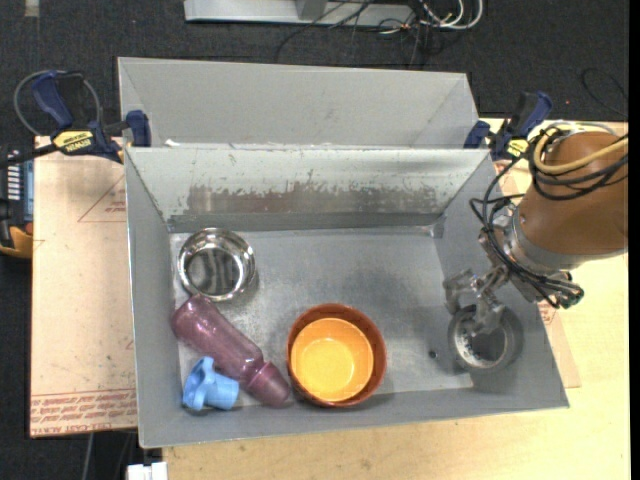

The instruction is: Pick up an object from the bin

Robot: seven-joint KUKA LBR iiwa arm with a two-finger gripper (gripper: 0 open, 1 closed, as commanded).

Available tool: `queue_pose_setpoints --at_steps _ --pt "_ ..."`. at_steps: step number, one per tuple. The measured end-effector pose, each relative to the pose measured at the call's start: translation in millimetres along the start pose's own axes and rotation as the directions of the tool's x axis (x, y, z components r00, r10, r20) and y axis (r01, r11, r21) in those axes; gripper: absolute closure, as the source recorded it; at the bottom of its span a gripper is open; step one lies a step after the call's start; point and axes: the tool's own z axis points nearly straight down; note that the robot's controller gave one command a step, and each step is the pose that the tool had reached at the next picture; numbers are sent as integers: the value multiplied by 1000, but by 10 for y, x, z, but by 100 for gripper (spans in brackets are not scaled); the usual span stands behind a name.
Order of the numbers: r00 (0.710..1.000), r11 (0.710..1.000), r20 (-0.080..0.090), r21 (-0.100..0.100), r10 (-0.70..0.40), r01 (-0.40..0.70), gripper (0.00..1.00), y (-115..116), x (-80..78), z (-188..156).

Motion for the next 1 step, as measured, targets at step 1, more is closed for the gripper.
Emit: queue_pose_setpoints --at_steps 1 --pt "938 938 -9 -1 346 -346 100 -7 249 -149"
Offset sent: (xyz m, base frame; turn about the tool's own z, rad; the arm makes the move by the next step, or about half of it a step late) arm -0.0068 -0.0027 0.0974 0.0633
